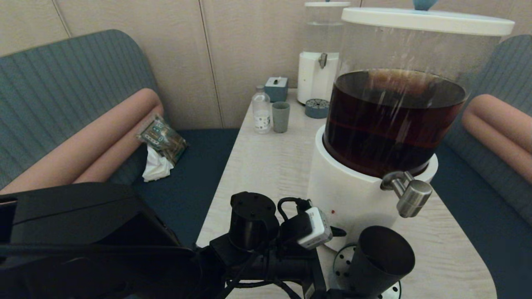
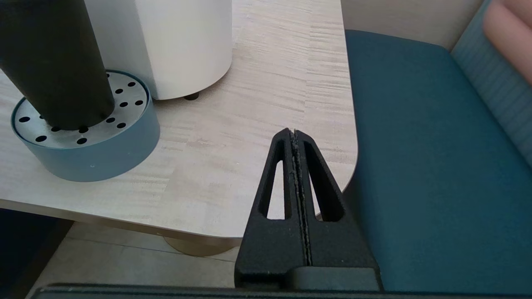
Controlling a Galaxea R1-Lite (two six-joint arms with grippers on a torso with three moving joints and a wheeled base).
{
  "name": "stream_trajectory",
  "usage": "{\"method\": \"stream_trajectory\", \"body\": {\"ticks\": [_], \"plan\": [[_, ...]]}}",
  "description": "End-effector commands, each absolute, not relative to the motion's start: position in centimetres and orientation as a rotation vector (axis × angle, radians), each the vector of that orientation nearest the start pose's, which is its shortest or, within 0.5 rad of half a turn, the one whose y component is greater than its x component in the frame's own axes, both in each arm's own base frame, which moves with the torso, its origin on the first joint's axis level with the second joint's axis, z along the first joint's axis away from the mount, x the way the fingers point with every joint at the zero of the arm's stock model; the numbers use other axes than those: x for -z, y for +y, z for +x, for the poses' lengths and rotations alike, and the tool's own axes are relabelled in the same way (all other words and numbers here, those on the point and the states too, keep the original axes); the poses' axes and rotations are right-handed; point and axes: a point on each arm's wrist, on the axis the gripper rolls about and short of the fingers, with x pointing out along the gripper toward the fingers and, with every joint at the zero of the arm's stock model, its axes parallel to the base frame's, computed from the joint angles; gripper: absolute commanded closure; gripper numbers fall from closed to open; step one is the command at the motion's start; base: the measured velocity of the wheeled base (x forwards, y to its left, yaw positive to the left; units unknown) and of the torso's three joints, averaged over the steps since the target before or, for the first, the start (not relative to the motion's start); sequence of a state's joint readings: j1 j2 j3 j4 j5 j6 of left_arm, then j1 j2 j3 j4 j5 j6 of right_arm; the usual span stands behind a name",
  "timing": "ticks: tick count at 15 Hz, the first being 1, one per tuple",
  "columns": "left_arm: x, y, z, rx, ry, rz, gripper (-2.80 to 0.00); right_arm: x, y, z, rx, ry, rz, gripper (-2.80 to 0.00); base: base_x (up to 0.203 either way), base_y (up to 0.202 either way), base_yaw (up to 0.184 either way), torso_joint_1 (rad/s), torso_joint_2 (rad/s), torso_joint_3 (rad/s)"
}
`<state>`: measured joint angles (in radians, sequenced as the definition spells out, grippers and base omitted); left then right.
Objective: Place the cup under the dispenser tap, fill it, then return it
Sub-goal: Place the cup next to the water dispenser
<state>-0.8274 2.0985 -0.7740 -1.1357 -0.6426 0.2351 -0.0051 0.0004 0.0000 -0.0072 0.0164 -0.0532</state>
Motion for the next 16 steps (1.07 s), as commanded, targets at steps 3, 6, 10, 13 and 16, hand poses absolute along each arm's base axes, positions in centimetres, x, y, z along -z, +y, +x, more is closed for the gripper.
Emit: {"method": "stream_trajectory", "body": {"ticks": [3,6,10,13,16], "plan": [[-8.6,-28.1,23.8,1.490,0.030,0.209,-2.80,-7.5,0.0,-2.3,-0.012,-0.005,-0.054,0.00,0.000,0.000,0.000,0.000,0.00,0.000],[-8.6,-28.4,24.0,1.490,0.027,0.201,-2.80,-7.5,0.0,-2.3,-0.012,-0.005,-0.054,0.00,0.000,0.000,0.000,0.000,0.00,0.000],[-8.2,-29.4,23.9,1.506,0.028,0.197,-2.80,-7.5,0.0,-2.3,-0.012,-0.005,-0.054,0.00,0.000,0.000,0.000,0.000,0.00,0.000],[-8.0,-30.4,23.9,1.518,0.023,0.191,-2.80,-7.5,0.0,-2.3,-0.012,-0.005,-0.054,0.00,0.000,0.000,0.000,0.000,0.00,0.000],[-7.6,-31.3,24.0,1.530,0.028,0.187,-2.80,-7.5,0.0,-2.3,-0.012,-0.005,-0.054,0.00,0.000,0.000,0.000,0.000,0.00,0.000]]}}
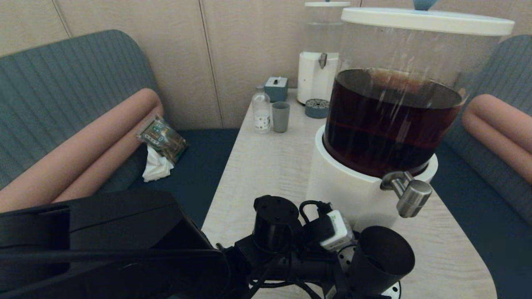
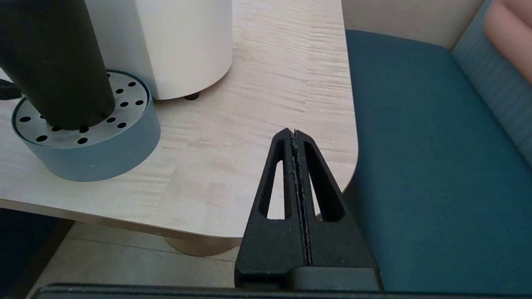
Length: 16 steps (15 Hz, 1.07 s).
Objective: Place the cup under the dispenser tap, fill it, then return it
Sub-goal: Place the cup next to the water dispenser
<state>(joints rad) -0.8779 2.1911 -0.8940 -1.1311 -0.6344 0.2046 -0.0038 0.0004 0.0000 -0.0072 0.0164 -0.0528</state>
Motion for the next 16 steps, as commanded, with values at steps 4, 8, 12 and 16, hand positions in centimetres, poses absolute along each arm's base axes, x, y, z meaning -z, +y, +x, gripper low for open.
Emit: {"method": "stream_trajectory", "body": {"ticks": [4,8,12,16], "plan": [[-7.3,-32.3,24.4,1.533,0.011,0.187,-2.80,-7.5,0.0,-2.3,-0.012,-0.005,-0.054,0.00,0.000,0.000,0.000,0.000,0.00,0.000],[-7.3,-32.8,24.8,1.514,-0.004,0.187,-2.80,-7.5,0.0,-2.3,-0.012,-0.005,-0.054,0.00,0.000,0.000,0.000,0.000,0.00,0.000],[-7.3,-32.9,24.8,1.506,-0.003,0.187,-2.80,-7.5,0.0,-2.3,-0.012,-0.005,-0.054,0.00,0.000,0.000,0.000,0.000,0.00,0.000],[-7.5,-33.0,24.9,1.495,-0.012,0.187,0.00,-7.5,0.0,-2.3,-0.012,-0.005,-0.054,0.00,0.000,0.000,0.000,0.000,0.00,0.000]]}}
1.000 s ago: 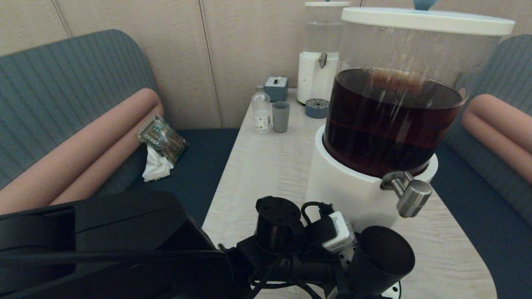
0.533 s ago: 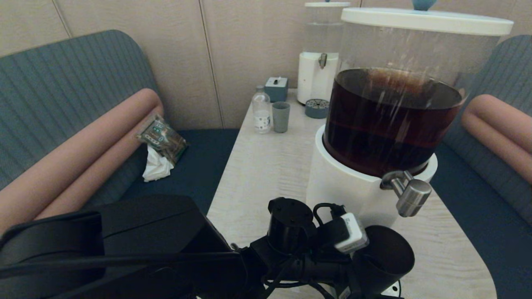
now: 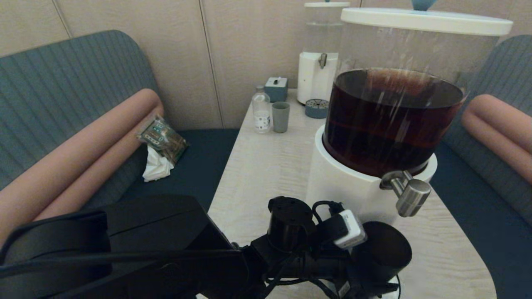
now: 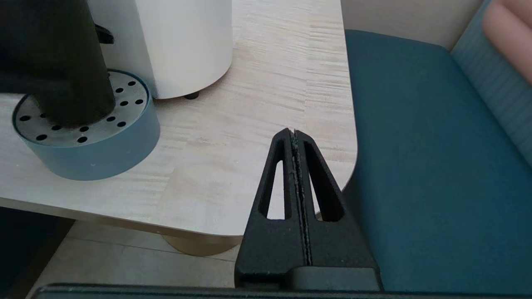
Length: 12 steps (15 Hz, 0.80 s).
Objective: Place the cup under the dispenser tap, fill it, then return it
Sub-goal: Place the cup next to the water dispenser
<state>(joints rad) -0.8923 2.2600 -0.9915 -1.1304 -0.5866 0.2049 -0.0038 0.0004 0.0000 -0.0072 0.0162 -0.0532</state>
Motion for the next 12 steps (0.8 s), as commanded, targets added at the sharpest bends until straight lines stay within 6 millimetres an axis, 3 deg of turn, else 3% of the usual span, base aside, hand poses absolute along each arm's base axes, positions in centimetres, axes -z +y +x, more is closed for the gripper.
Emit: {"method": "stream_trajectory", "body": {"ticks": [1,7,12], "plan": [[-7.4,-32.9,24.8,1.495,-0.001,0.184,0.00,-7.5,0.0,-2.3,-0.012,-0.005,-0.054,0.00,0.000,0.000,0.000,0.000,0.00,0.000],[-7.4,-32.7,24.4,1.496,0.002,0.184,0.00,-7.5,0.0,-2.3,-0.012,-0.005,-0.054,0.00,0.000,0.000,0.000,0.000,0.00,0.000],[-8.4,-30.0,22.4,1.425,0.084,0.168,0.00,-7.5,0.0,-2.3,-0.012,-0.005,-0.054,0.00,0.000,0.000,0.000,0.000,0.00,0.000]]}}
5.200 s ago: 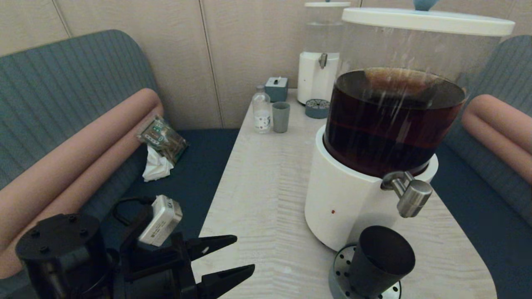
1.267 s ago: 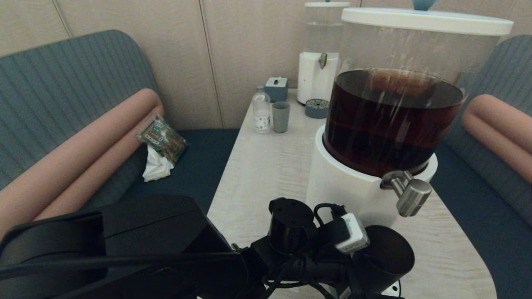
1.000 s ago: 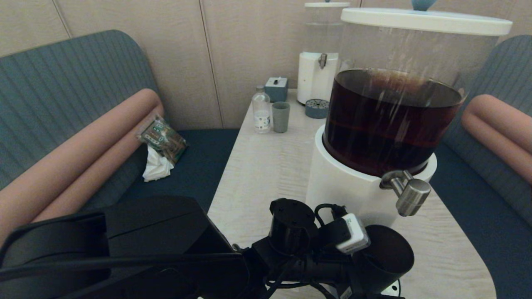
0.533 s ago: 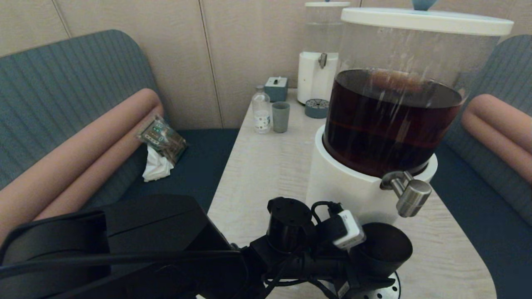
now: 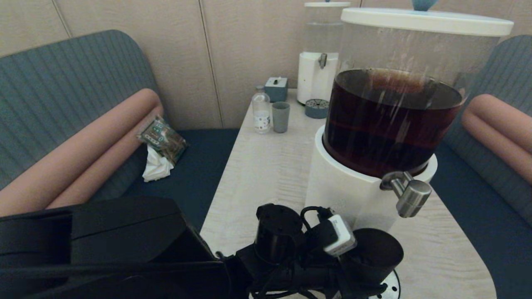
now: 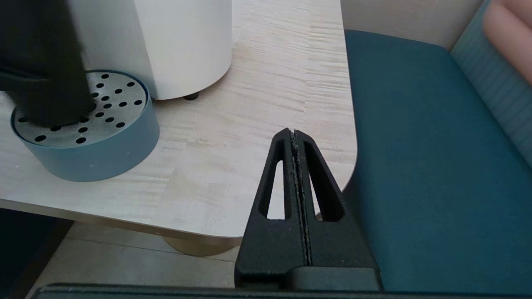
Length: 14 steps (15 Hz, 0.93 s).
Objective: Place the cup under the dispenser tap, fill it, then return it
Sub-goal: Place the cup next to the water dispenser
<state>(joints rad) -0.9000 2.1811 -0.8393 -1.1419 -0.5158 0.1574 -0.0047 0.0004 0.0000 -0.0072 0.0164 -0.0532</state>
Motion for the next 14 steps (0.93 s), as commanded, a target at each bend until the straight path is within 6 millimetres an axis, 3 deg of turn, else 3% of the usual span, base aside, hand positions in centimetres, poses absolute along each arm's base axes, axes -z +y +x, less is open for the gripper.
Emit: {"method": "stream_trajectory", "body": {"ticks": [1,4,8,11,14], "plan": [[-8.8,-29.2,21.8,1.412,0.093,0.166,0.00,-7.5,0.0,-2.3,-0.012,-0.005,-0.054,0.00,0.000,0.000,0.000,0.000,0.00,0.000],[-9.8,-26.2,20.1,1.338,0.146,0.146,0.00,-7.5,0.0,-2.3,-0.012,-0.005,-0.054,0.00,0.000,0.000,0.000,0.000,0.00,0.000],[-12.8,-23.2,19.1,1.193,0.123,0.050,0.00,-7.5,0.0,-2.3,-0.012,-0.005,-0.054,0.00,0.000,0.000,0.000,0.000,0.00,0.000],[-14.9,-21.4,19.7,1.066,0.067,-0.029,0.00,-7.5,0.0,-2.3,-0.012,-0.005,-0.054,0.00,0.000,0.000,0.000,0.000,0.00,0.000],[-15.9,-19.2,21.4,0.927,0.045,-0.069,0.00,-7.5,0.0,-2.3,-0.012,-0.005,-0.054,0.00,0.000,0.000,0.000,0.000,0.00,0.000]]}}
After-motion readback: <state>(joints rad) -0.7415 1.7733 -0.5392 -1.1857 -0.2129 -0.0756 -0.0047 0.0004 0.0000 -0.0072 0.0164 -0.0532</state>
